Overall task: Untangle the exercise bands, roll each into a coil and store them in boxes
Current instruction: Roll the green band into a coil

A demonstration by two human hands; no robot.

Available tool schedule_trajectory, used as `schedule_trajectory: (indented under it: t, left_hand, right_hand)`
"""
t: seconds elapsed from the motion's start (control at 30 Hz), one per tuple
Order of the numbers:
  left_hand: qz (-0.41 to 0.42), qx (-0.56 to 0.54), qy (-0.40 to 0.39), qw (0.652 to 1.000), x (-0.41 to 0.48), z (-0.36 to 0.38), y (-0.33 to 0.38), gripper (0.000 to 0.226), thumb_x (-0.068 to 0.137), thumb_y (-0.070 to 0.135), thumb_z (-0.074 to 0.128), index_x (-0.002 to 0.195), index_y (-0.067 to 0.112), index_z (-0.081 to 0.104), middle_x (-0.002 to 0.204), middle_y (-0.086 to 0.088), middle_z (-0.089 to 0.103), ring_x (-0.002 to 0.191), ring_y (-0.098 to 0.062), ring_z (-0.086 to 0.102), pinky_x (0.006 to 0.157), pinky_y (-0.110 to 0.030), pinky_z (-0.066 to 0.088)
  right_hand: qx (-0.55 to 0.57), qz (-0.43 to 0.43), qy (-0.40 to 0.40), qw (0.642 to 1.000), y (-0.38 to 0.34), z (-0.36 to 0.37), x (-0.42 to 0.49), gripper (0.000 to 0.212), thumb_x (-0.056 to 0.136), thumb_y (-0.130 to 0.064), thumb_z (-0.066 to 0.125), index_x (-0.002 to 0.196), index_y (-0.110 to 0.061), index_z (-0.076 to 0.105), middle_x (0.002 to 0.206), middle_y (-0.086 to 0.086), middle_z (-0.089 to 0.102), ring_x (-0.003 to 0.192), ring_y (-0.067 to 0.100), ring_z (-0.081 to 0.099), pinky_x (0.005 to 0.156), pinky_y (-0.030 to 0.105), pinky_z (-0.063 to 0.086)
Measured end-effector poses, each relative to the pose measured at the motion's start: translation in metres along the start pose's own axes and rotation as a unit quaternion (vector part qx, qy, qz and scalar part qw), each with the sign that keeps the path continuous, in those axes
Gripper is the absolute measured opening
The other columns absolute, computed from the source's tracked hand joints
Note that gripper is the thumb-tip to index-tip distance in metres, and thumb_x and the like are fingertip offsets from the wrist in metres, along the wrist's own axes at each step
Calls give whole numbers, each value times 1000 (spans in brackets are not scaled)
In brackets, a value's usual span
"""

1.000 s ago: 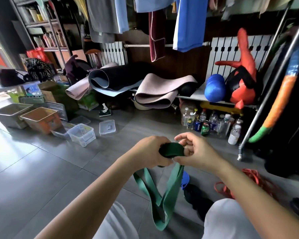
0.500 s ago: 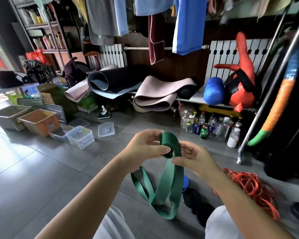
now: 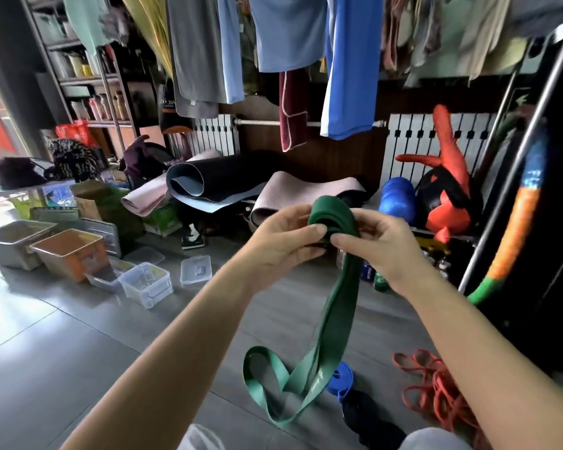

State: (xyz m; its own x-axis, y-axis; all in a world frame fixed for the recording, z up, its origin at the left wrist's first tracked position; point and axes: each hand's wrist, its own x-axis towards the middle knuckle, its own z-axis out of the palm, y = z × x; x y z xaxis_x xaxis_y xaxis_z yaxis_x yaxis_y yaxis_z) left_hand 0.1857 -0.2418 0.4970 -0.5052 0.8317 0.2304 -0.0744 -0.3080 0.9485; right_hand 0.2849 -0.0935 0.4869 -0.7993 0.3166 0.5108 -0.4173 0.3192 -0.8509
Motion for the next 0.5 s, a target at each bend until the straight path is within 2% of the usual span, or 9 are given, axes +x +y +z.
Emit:
schedule_trajectory:
  t: [0.07,0.1,0.17,0.27,0.33,0.37,0.4,0.47,0.5]
  left_hand:
    - [29,238,19,971,5,-4,24,41,83,5,68,120,14,55,115,-6,64,89,-17,59,71,-34,51]
    - [50,351,19,935,8,-6,37,47,81,8,71,122,18,54,120,-5,60,87,-14,58,75,-36,52]
    - [89,545,5,834,13,-4,60,65,74,19,78,132,24,49,126,1,49,87,-5,50,81,-28,47]
    - [95,695,-29,712,21,7,78,70,68,33,80,131,24,50,120,6,49,98,-11,50,83,-27,43]
    - [72,753,-37,653,27,11,81,63,68,36,79,124,23,55,111,5,57,94,-14,53,76,-26,44]
    - [57,763,-40,642,29,11,82,59,67,37,80,120,22,57,101,6,58,85,-11,53,67,-22,41]
    - [41,754,-43,654,30,10,81,56,67,36,81,115,20,59,92,7,56,73,-5,52,57,-17,37]
    - [13,682,-51,730,30,5,79,50,65,30,84,107,17,60,84,9,56,59,3,54,45,-9,35]
    - [5,631,-48,774,30,3,77,47,65,25,85,104,17,60,85,8,59,57,6,56,46,-7,37]
  right_hand:
    - [-56,8,-23,998,-7,-5,10,34,70,-6,78,82,-38,73,84,-7,74,81,8,67,78,26,55]
    - [-76,15,-29,997,-10,-7,15,30,69,-8,79,82,-34,73,85,-4,74,81,11,68,79,30,55]
    - [-121,27,-34,992,-16,-8,24,26,67,-13,81,83,-30,71,82,-4,73,78,12,67,78,30,55]
    - [-217,22,-71,973,-27,-5,34,23,65,-23,81,82,-32,70,76,-8,71,71,10,65,70,24,53]
    - [-271,19,-104,957,-37,-1,39,28,61,-29,79,87,-24,72,84,-2,72,80,14,66,77,33,54]
    - [-285,20,-115,951,-42,1,41,35,58,-31,79,90,-19,72,88,2,71,85,16,66,81,39,53]
    - [-288,26,-122,949,-46,1,43,42,56,-33,78,94,-16,72,94,4,71,89,19,66,83,43,53]
    - [-270,44,-129,953,-51,-1,44,50,54,-32,77,100,-15,71,102,6,70,96,21,66,87,45,53]
    - [-258,49,-130,956,-52,-3,44,53,53,-31,78,104,-16,70,104,5,70,98,19,66,89,45,53]
